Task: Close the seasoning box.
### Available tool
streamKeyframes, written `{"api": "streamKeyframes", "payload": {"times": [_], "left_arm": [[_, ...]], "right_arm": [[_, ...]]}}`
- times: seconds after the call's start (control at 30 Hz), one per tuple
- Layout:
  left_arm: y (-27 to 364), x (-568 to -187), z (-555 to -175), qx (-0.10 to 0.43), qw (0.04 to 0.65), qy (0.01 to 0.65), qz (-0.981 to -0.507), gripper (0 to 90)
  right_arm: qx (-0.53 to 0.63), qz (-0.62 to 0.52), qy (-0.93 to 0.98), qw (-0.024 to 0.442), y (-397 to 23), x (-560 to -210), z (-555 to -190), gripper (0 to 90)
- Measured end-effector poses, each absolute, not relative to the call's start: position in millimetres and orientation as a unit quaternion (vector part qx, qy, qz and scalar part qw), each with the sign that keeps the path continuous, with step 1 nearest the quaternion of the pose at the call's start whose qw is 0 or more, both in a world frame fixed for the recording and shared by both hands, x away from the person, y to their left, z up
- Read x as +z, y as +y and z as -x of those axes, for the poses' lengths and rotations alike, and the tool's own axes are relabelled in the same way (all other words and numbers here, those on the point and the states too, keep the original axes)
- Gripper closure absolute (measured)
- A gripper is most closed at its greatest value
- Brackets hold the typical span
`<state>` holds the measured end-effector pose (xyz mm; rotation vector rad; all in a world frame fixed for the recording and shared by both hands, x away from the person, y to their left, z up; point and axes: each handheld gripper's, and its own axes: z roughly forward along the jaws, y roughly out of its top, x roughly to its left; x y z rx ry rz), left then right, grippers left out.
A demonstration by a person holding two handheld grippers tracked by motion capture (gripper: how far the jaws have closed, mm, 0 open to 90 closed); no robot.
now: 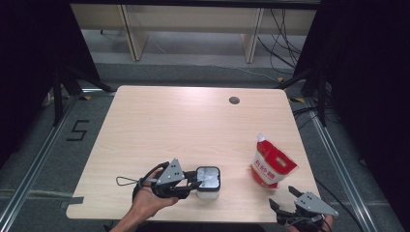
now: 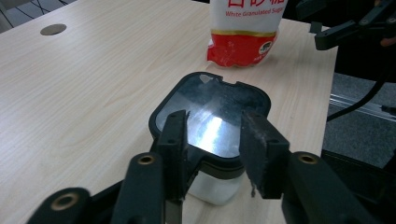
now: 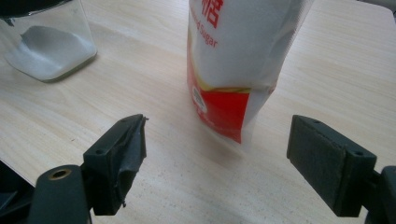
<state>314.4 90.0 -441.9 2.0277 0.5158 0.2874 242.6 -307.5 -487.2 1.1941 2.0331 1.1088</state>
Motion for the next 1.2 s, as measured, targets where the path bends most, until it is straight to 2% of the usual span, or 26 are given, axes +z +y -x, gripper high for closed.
{"api": "streamKeyframes", "payload": {"times": [0.03,0.07,0.1,0.37,0.4,1.2], "left_arm": [[91.4,-442.2,-314.3,0.114,0.494,0.211,-0.835,55.6],[92.6,-442.3,-313.0,0.113,0.492,0.220,-0.835,55.6],[95.6,-443.2,-312.6,0.112,0.494,0.223,-0.833,51.0],[108.7,-445.0,-309.7,0.113,0.493,0.243,-0.828,41.5],[111.4,-444.7,-310.0,0.114,0.488,0.244,-0.830,37.9],[135.4,-457.6,-301.5,0.110,0.478,0.276,-0.827,30.3]], "right_arm": [[0.410,-0.449,0.751,0.258,-306.7,-487.1,-241.7,20.7],[0.410,-0.449,0.751,0.258,-306.7,-487.1,-241.7,20.7],[0.410,-0.448,0.751,0.258,-306.7,-487.1,-241.7,20.7],[0.410,-0.448,0.751,0.258,-306.7,-487.1,-241.7,20.7],[0.412,-0.448,0.750,0.259,-306.8,-487.1,-241.9,20.7],[0.412,-0.446,0.751,0.261,-307.4,-487.4,-242.1,20.7]]}}
